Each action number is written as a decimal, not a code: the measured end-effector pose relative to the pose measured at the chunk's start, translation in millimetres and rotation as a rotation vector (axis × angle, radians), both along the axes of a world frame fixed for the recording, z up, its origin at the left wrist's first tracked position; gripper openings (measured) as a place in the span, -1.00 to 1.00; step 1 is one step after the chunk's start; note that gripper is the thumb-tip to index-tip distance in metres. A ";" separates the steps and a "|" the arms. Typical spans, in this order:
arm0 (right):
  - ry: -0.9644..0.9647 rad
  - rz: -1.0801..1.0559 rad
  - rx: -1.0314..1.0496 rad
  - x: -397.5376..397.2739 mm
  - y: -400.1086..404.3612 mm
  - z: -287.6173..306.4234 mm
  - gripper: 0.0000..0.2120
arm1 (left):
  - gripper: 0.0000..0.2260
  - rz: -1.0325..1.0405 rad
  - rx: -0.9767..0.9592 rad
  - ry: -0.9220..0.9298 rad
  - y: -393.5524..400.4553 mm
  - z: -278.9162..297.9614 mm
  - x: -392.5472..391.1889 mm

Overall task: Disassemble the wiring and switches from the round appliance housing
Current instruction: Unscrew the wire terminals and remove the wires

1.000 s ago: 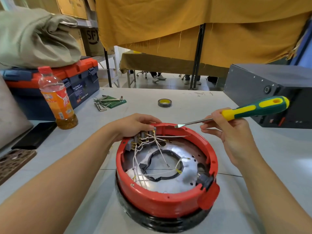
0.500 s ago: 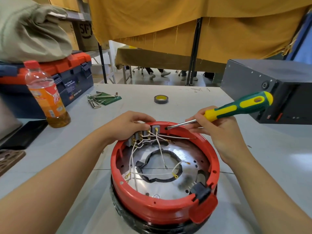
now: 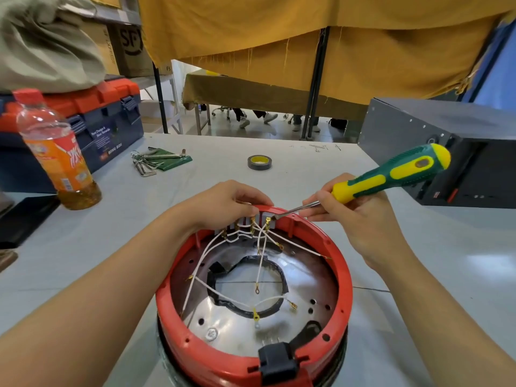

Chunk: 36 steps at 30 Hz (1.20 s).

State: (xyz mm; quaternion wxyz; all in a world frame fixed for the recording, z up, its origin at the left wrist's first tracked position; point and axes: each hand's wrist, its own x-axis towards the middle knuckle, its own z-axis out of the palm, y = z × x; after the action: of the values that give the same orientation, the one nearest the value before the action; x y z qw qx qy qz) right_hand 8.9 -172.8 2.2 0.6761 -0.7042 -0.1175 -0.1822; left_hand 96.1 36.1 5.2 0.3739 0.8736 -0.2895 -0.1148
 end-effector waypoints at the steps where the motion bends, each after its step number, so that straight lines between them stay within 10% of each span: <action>1: -0.005 -0.001 0.000 -0.6 -0.2 -1.2 -0.84 | -0.73 0.008 -0.017 -0.003 0.4 -1.2 -0.7; 36: -0.102 -0.083 -0.048 -12.5 10.0 -15.9 -0.86 | -0.74 0.031 -0.008 -0.049 -1.5 -3.3 -4.5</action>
State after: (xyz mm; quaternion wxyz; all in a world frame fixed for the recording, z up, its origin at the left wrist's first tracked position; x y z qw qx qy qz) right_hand -3.6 -162.9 -13.8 0.6441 -0.7142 -0.1269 -0.2427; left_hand 91.6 34.6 1.9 0.3719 0.8791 -0.2854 -0.0862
